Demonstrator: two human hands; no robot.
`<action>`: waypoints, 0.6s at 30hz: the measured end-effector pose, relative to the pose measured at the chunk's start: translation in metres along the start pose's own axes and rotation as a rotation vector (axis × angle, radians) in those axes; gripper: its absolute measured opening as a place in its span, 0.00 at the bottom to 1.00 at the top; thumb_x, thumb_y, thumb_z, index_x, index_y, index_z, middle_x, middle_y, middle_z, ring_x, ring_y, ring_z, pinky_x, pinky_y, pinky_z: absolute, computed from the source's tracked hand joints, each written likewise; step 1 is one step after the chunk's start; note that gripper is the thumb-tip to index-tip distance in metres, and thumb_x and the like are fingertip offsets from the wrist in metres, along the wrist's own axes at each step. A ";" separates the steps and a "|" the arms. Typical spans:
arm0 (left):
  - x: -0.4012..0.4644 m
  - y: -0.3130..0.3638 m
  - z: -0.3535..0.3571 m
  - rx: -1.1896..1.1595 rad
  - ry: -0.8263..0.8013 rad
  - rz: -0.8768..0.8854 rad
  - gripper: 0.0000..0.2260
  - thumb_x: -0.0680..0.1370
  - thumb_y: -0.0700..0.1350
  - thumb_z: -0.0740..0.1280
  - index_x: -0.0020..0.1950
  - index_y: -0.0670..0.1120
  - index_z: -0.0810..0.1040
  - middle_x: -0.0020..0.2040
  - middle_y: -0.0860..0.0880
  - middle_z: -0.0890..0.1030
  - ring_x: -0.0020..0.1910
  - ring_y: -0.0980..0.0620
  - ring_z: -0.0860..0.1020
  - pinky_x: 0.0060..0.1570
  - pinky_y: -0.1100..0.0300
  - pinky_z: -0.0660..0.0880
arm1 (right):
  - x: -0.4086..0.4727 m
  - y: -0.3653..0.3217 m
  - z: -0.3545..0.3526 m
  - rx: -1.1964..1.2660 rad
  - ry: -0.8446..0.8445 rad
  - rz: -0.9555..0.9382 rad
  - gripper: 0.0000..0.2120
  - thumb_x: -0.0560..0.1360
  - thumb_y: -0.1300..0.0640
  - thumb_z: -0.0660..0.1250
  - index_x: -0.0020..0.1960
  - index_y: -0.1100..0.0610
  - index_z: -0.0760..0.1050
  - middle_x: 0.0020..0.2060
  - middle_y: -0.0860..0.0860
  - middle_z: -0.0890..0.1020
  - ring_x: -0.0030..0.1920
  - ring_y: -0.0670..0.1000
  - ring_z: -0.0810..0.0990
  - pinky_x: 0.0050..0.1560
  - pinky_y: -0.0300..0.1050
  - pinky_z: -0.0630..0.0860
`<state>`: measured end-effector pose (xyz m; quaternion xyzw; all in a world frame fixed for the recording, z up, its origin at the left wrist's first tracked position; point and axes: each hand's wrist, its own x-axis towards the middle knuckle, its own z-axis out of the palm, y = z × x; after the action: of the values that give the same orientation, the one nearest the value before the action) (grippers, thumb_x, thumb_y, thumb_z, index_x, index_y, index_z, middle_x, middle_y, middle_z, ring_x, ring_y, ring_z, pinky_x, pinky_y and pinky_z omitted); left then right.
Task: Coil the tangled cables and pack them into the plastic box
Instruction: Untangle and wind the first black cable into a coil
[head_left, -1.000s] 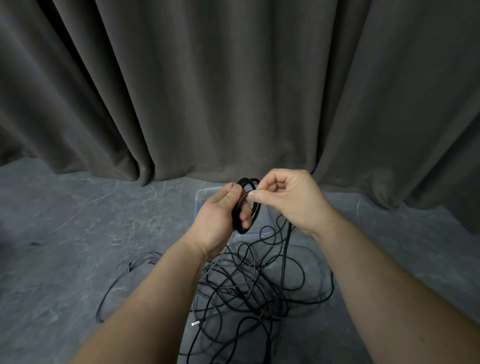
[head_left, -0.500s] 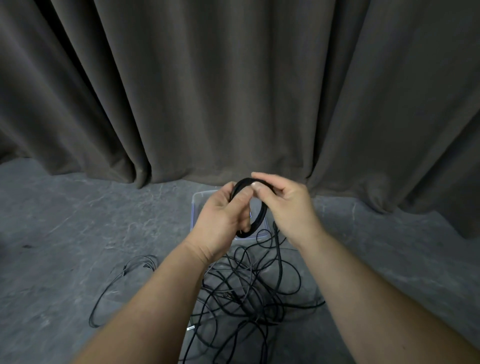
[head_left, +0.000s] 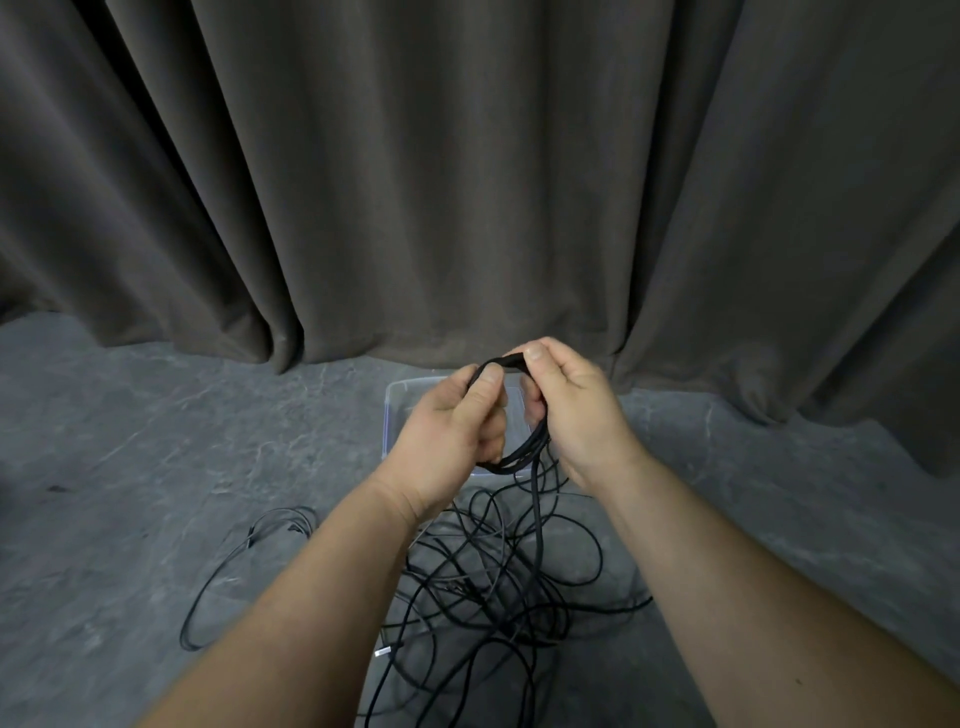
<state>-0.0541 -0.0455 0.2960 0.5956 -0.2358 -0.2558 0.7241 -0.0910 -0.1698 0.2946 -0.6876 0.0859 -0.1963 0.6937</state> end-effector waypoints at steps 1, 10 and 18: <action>0.001 0.001 0.000 -0.051 -0.021 -0.008 0.11 0.77 0.51 0.60 0.41 0.44 0.68 0.26 0.52 0.64 0.25 0.55 0.62 0.29 0.63 0.62 | 0.002 0.000 -0.001 0.039 0.005 0.019 0.14 0.82 0.56 0.58 0.43 0.63 0.72 0.26 0.45 0.69 0.27 0.44 0.66 0.29 0.39 0.66; 0.001 0.017 -0.003 -0.400 0.141 -0.091 0.14 0.81 0.49 0.56 0.35 0.49 0.63 0.22 0.56 0.58 0.20 0.59 0.56 0.26 0.65 0.65 | 0.001 0.007 -0.004 -0.036 -0.090 0.158 0.16 0.78 0.45 0.63 0.44 0.59 0.75 0.30 0.51 0.76 0.32 0.50 0.75 0.33 0.43 0.71; 0.011 0.023 -0.037 -0.676 0.608 0.055 0.18 0.83 0.50 0.56 0.34 0.51 0.62 0.23 0.55 0.57 0.22 0.56 0.56 0.30 0.63 0.60 | -0.003 0.024 -0.024 -0.315 -0.285 0.507 0.08 0.76 0.65 0.64 0.47 0.54 0.69 0.35 0.54 0.79 0.36 0.52 0.81 0.48 0.53 0.77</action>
<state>-0.0197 -0.0214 0.3119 0.3674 0.0686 -0.1124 0.9207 -0.0996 -0.1913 0.2696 -0.7636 0.1857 0.0966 0.6108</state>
